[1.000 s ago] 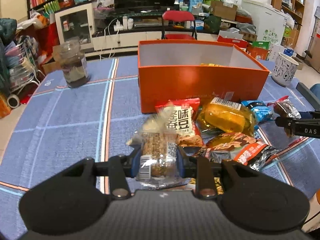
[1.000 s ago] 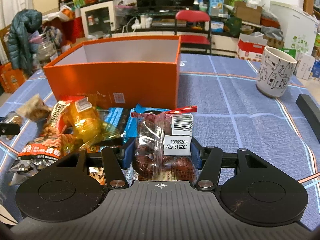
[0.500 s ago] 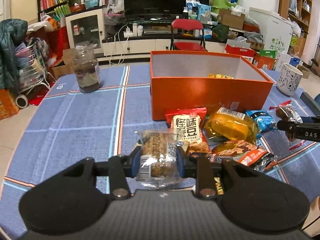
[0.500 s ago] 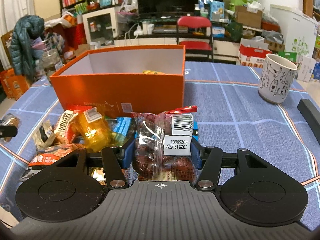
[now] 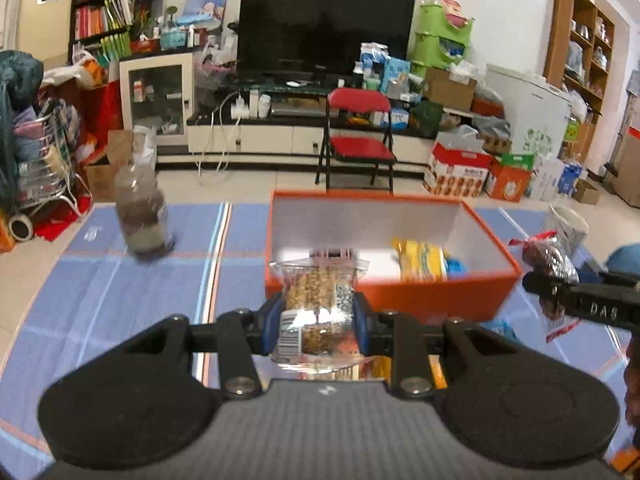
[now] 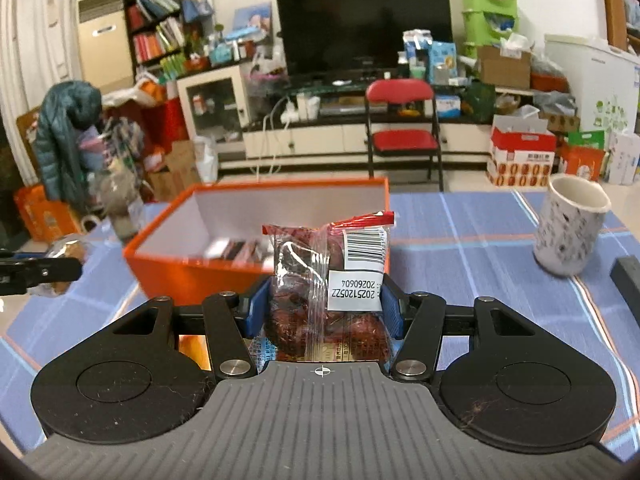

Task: Organize snacks
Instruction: 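Carry the nut bar and date bag over the orange box and open both grippers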

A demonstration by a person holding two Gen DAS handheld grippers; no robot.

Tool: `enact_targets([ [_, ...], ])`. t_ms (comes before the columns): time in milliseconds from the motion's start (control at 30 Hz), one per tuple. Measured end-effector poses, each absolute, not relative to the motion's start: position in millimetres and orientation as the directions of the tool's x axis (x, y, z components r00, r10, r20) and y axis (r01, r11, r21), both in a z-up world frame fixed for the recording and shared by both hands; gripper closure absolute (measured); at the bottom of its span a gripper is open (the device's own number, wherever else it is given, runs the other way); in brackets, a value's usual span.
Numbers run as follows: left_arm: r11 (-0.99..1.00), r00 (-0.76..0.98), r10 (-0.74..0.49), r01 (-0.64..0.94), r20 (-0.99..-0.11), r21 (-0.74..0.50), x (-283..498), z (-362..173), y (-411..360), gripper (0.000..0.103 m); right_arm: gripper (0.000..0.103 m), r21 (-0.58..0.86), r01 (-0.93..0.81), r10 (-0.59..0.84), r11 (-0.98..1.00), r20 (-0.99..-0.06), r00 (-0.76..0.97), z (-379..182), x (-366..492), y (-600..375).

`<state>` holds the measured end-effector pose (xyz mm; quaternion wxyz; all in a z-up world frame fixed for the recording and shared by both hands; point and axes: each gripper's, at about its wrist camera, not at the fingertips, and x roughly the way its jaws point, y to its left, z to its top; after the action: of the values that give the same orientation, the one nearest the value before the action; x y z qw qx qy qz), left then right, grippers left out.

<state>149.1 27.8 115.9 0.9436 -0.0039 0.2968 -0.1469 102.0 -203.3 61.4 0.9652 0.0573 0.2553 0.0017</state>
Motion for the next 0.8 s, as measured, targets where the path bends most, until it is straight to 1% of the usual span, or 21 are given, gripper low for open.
enact_targets([
  [133, 0.961, 0.779, -0.273, 0.248, -0.565, -0.123, 203, 116, 6, 0.076, 0.061, 0.138, 0.030, 0.042, 0.990, -0.493, 0.869, 72, 148, -203],
  [267, 0.967, 0.753, -0.255, 0.209, -0.607, -0.147, 251, 102, -16, 0.076, 0.061, 0.088, 0.025, 0.024, 0.996, -0.511, 0.859, 75, 197, -194],
  [333, 0.968, 0.741, -0.252, 0.200, -0.622, -0.155, 267, 92, -21, 0.074, 0.059, 0.065, 0.025, 0.014, 0.998, -0.534, 0.846, 72, 217, -190],
  [367, 0.967, 0.735, -0.253, 0.197, -0.629, -0.159, 272, 89, -23, 0.058, 0.058, 0.059, 0.022, 0.014, 0.998, -0.549, 0.836, 70, 226, -189],
  [400, 0.967, 0.737, -0.257, 0.198, -0.625, -0.163, 271, 88, -23, 0.041, 0.056, 0.059, 0.022, 0.014, 0.998, -0.554, 0.832, 69, 230, -189],
  [433, 0.963, 0.748, -0.270, 0.210, -0.607, -0.170, 265, 91, -21, 0.038, 0.054, 0.061, 0.027, 0.011, 0.998, -0.552, 0.833, 69, 230, -190],
  [467, 0.959, 0.759, -0.284, 0.227, -0.586, -0.170, 258, 95, -18, 0.038, 0.054, 0.071, 0.026, 0.017, 0.997, -0.539, 0.842, 72, 224, -192],
  [500, 0.954, 0.771, -0.298, 0.250, -0.563, -0.162, 247, 100, -14, 0.037, 0.050, 0.089, 0.015, 0.034, 0.996, -0.516, 0.856, 76, 215, -195],
  [533, 0.952, 0.780, -0.304, 0.264, -0.547, -0.153, 237, 104, -10, 0.037, 0.044, 0.101, 0.006, 0.045, 0.995, -0.493, 0.869, 80, 203, -198],
  [567, 0.951, 0.789, -0.306, 0.272, -0.533, -0.144, 224, 108, -3, 0.036, 0.042, 0.102, 0.001, 0.048, 0.995, -0.472, 0.880, 83, 187, -200],
  [667, 0.951, 0.795, -0.307, 0.273, -0.522, -0.144, 183, 110, 19, 0.035, 0.038, 0.055, -0.077, 0.093, 0.995, -0.428, 0.899, 78, 139, -206],
  [733, 0.952, 0.791, -0.304, 0.264, -0.532, -0.152, 151, 104, 36, 0.035, 0.038, -0.025, -0.181, 0.152, 0.983, -0.433, 0.888, 65, 115, -211],
  [800, 0.958, 0.784, -0.286, 0.237, -0.551, -0.160, 121, 93, 51, 0.034, 0.037, -0.087, -0.302, 0.223, 0.949, -0.491, 0.842, 49, 104, -217],
])
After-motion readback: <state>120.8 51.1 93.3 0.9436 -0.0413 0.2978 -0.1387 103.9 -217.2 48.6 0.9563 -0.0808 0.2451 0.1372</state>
